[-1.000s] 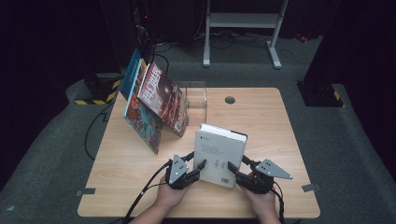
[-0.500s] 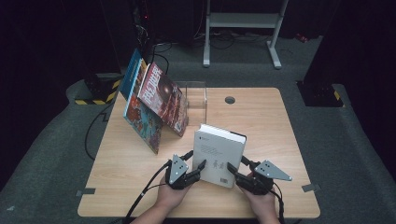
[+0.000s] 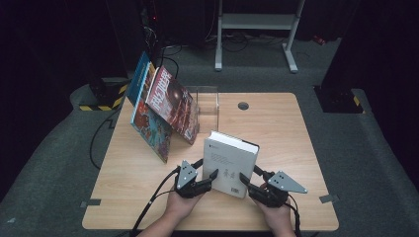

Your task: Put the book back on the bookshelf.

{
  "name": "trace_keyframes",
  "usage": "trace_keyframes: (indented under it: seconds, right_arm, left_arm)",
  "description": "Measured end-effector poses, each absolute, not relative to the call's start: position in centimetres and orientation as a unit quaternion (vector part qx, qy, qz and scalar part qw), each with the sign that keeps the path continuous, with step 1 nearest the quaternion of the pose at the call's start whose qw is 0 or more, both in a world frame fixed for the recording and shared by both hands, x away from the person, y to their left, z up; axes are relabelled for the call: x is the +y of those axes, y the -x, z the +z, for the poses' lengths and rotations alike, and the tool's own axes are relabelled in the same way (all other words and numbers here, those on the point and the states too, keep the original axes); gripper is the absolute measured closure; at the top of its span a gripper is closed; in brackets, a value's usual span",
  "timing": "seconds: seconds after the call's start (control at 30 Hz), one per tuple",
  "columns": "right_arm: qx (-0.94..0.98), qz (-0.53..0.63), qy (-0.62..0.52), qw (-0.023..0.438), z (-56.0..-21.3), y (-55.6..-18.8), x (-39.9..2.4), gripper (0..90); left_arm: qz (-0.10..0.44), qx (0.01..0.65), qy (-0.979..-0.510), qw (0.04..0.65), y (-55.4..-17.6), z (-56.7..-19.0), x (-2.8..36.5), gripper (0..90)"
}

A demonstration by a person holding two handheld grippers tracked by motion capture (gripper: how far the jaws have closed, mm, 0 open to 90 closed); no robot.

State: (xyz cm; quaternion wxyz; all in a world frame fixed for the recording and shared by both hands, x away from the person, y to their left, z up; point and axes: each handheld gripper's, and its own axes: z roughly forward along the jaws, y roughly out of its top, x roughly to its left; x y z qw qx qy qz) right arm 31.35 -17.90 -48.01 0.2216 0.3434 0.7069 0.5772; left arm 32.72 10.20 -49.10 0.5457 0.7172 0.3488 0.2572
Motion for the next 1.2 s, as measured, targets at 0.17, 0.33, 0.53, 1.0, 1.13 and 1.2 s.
trace_keyframes:
  seconds: [0.17, 0.33, 0.53, 1.0, 1.13, 1.2]
  right_arm:
    - [0.710, 0.569, -0.336, 0.241, -47.9, -31.2, -17.6, 46.5]
    - [0.704, 0.570, -0.347, 0.241, -47.9, -31.3, -18.0, 46.6]
    - [0.701, 0.575, -0.353, 0.233, -47.9, -31.4, -18.3, 45.1]
    - [0.696, 0.592, -0.336, 0.228, -47.0, -32.1, -17.3, 40.3]
    - [0.704, 0.593, -0.317, 0.229, -47.0, -31.7, -17.6, 44.5]
    - [0.706, 0.591, -0.311, 0.235, -47.0, -31.5, -17.5, 45.3]
  left_arm:
    - [0.261, 0.346, -0.719, 0.543, -33.1, -49.2, 10.0, 38.1]
    - [0.266, 0.337, -0.718, 0.548, -33.6, -49.4, 9.5, 37.8]
    - [0.269, 0.334, -0.725, 0.539, -33.4, -49.4, 9.6, 38.2]
    - [0.261, 0.338, -0.726, 0.539, -33.0, -49.5, 9.9, 39.1]
    - [0.258, 0.337, -0.726, 0.542, -33.0, -49.5, 9.9, 37.3]
    - [0.259, 0.334, -0.728, 0.540, -33.0, -49.5, 10.0, 37.1]
